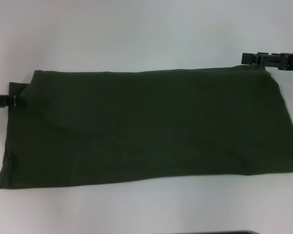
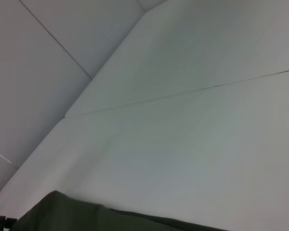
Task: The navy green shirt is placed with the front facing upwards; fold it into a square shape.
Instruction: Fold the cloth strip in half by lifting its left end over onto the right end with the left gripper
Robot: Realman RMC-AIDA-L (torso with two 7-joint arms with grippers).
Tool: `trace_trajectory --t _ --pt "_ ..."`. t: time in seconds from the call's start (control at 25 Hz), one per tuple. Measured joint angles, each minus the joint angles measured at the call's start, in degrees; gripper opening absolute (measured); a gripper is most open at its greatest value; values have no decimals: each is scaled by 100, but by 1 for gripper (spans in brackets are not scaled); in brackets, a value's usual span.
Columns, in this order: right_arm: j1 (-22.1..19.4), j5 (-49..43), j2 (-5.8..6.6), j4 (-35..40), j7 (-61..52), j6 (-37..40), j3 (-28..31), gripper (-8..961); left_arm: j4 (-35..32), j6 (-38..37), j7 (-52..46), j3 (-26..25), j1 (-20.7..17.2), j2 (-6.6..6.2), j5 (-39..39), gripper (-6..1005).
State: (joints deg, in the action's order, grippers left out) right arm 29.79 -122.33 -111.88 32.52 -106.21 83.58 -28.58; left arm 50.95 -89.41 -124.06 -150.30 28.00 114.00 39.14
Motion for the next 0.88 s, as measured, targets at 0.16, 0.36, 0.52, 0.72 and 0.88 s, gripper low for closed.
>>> trace_trajectory --t 0.16,0.36,0.52,0.72,0.88 --pt "0 7 0 0 2 0 1 944 121 -180 141 -42 32 -1 251 851" --pt "0 11 0 0 4 0 -12 944 176 -530 278 -68 -6 -34 503 846" --pt "-12 14 0 0 13 1 0 944 219 -805 381 -62 -114 -1 502 846" --pt "-16 19 -1 0 14 2 1 944 145 -838 445 5 -163 18 396 845" --pt "-13 26 0 0 2 17 -9 944 53 -776 495 76 -172 25 356 844"
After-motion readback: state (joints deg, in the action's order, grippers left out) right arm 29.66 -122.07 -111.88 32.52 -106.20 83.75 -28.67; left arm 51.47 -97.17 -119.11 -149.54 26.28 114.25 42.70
